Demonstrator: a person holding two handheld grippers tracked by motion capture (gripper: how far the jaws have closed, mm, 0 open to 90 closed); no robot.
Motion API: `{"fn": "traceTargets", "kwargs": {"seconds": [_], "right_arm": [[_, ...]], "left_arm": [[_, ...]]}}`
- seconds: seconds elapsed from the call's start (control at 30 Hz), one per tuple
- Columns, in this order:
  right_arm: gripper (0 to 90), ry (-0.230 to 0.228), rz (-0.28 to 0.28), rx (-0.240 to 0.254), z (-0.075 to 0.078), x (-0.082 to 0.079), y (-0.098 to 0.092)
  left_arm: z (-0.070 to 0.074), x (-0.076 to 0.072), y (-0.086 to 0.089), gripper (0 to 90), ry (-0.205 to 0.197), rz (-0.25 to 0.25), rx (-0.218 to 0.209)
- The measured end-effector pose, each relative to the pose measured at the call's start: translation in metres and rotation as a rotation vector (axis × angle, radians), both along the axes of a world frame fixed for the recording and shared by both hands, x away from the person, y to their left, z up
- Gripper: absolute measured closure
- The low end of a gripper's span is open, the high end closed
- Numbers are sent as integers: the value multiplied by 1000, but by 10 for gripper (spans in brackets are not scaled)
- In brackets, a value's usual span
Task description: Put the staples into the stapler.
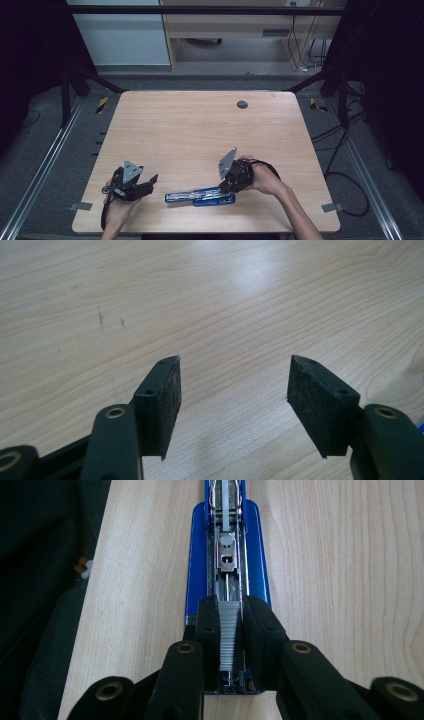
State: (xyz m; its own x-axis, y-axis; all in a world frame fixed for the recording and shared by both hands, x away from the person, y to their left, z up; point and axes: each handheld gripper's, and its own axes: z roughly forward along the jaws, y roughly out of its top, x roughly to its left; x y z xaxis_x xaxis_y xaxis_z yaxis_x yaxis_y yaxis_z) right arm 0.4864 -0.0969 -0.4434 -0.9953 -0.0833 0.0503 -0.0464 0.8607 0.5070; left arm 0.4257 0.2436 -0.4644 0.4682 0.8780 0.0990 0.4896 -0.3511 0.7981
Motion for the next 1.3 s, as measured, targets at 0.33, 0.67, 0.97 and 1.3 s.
{"fn": "traceTargets", "kwargs": {"seconds": [0.33,0.67,0.97,1.3], "right_arm": [[770,15,-25,-10,-1,0,0],[793,14,-36,-13,0,0,0],[836,-3,-81,47,3,-4,-5],[873,-29,-236,139,8,-10,-18]], "left_arm": [[0,0,0,381,1,-1,0],[0,0,0,381,1,0,-2],[1,0,0,383,4,-6,-8],[5,-5,-1,417,-3,-43,-31]]}}
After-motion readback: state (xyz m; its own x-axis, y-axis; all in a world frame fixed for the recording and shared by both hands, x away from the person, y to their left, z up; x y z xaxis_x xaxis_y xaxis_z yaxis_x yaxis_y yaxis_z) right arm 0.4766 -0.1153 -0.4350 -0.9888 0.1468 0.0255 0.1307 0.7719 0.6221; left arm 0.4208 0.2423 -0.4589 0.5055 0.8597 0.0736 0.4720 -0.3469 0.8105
